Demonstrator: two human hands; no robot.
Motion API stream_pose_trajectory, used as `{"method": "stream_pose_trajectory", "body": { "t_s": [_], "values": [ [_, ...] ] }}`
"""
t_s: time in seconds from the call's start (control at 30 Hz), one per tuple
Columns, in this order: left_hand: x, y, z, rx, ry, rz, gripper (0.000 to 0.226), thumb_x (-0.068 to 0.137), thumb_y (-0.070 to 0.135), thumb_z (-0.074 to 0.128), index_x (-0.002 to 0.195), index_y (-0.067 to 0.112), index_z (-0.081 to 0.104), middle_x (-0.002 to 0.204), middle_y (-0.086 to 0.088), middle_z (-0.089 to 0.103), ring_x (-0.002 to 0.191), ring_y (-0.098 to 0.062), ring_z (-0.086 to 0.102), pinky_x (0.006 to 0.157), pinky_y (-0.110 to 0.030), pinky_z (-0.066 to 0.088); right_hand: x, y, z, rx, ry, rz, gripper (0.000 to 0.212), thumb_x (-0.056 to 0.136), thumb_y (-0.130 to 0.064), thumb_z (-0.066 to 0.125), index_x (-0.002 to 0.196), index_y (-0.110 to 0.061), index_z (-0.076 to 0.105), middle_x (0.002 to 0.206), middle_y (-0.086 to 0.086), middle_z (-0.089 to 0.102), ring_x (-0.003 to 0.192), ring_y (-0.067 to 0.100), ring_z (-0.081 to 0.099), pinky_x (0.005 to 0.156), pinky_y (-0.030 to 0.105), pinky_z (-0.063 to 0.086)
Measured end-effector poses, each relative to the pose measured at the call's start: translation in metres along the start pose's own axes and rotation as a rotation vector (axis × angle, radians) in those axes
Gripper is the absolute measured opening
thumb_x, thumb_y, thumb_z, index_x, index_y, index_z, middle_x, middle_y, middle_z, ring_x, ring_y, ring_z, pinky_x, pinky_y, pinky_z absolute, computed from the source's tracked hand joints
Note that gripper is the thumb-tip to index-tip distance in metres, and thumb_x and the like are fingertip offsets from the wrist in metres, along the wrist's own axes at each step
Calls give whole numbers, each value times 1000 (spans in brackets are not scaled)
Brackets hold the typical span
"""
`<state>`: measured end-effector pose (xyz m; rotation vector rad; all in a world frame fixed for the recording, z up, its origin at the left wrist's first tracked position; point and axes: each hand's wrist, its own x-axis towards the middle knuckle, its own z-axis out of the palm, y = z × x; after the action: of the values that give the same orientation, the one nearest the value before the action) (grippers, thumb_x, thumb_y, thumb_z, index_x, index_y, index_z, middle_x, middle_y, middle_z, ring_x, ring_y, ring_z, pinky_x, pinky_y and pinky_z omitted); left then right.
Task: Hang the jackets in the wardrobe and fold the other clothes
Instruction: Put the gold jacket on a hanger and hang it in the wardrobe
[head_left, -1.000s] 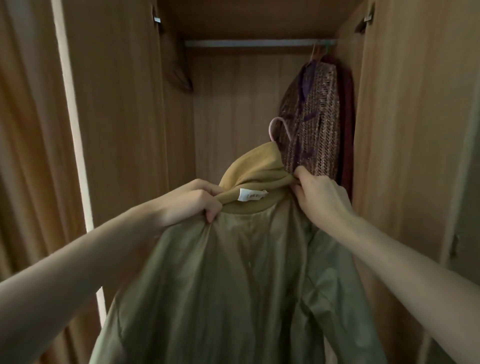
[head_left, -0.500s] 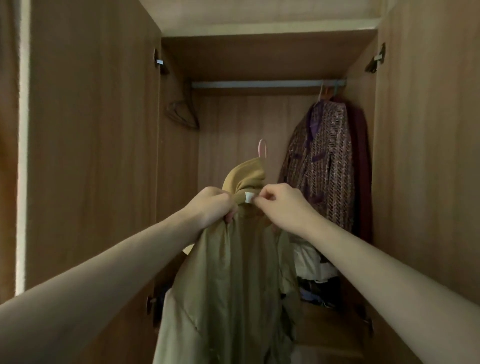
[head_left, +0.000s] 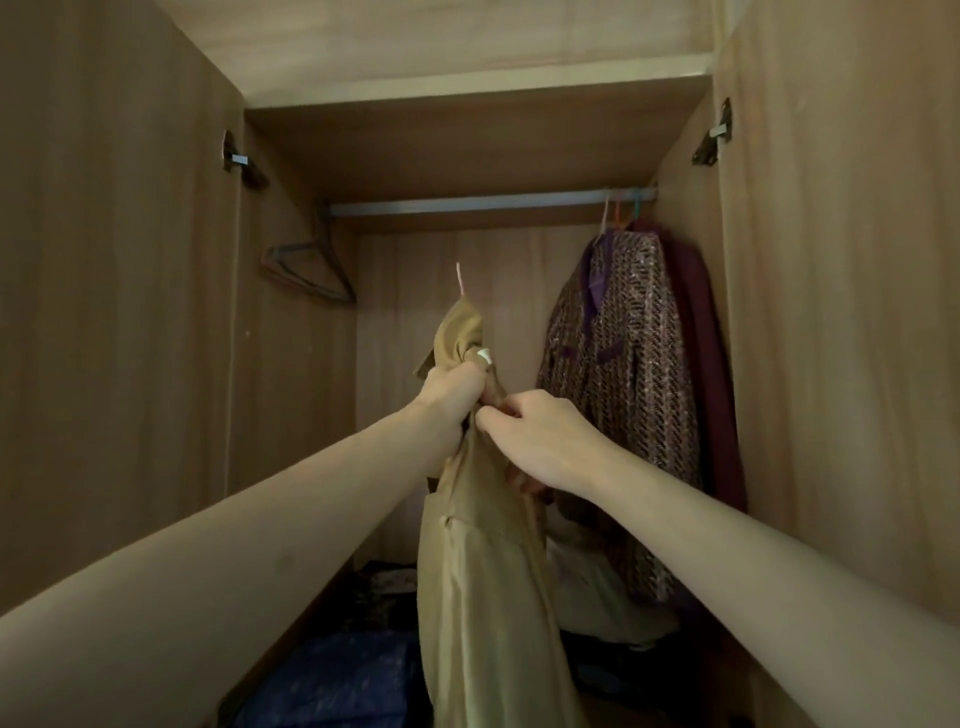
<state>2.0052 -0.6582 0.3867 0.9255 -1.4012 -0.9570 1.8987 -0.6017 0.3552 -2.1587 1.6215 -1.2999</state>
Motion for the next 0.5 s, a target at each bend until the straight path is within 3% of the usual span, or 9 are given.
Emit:
{"method": "stream_pose_trajectory", "body": {
  "t_s": [0.07, 0.17, 0.23, 0.3, 0.4, 0.5],
  "values": [
    [19, -3, 10, -18, -76, -19, 36, 74, -6, 47, 107, -5, 62, 83, -17, 62, 74, -31, 63, 58, -33, 53, 12, 11, -4, 50, 38, 41, 47, 76, -63, 44, 91, -26, 69, 91, 0, 69, 82, 22, 68, 79, 43, 58],
    [42, -9, 22, -39, -137, -12, 22, 82, -4, 51, 103, -1, 57, 70, -13, 58, 61, -27, 59, 50, -29, 49, 28, 24, -6, 65, 81, 78, 67, 69, -77, 43, 96, -25, 72, 96, 1, 70, 87, 23, 68, 81, 42, 57],
    [59, -10, 29, -59, -193, -40, 10, 82, -5, 49, 87, 0, 56, 62, -10, 55, 56, -26, 56, 51, -29, 47, 41, 29, -9, 4, 128, 71, 61, 67, -72, 48, 86, -20, 73, 90, 4, 71, 83, 24, 69, 76, 43, 59],
    [77, -11, 34, -124, -289, -72, 13, 83, -5, 45, 77, 1, 55, 68, -13, 56, 60, -27, 57, 57, -29, 51, 55, 32, -14, -56, 161, 65, 46, 69, -59, 57, 77, -16, 73, 82, 7, 72, 76, 24, 70, 69, 43, 61],
    [110, -11, 42, -160, -389, -43, 16, 84, -5, 42, 82, 0, 58, 75, -16, 57, 65, -28, 58, 62, -31, 52, 80, 34, -23, -110, 146, 73, 34, 76, -46, 64, 79, -13, 73, 81, 10, 72, 70, 22, 72, 60, 40, 61],
    [144, -3, 46, -204, -474, 15, 17, 82, -5, 45, 91, 0, 58, 79, -15, 55, 68, -27, 58, 67, -31, 51, 107, 30, -32, -128, 135, 83, 37, 77, -48, 63, 85, -13, 73, 82, 10, 73, 68, 21, 72, 61, 41, 62]
  ]
}}
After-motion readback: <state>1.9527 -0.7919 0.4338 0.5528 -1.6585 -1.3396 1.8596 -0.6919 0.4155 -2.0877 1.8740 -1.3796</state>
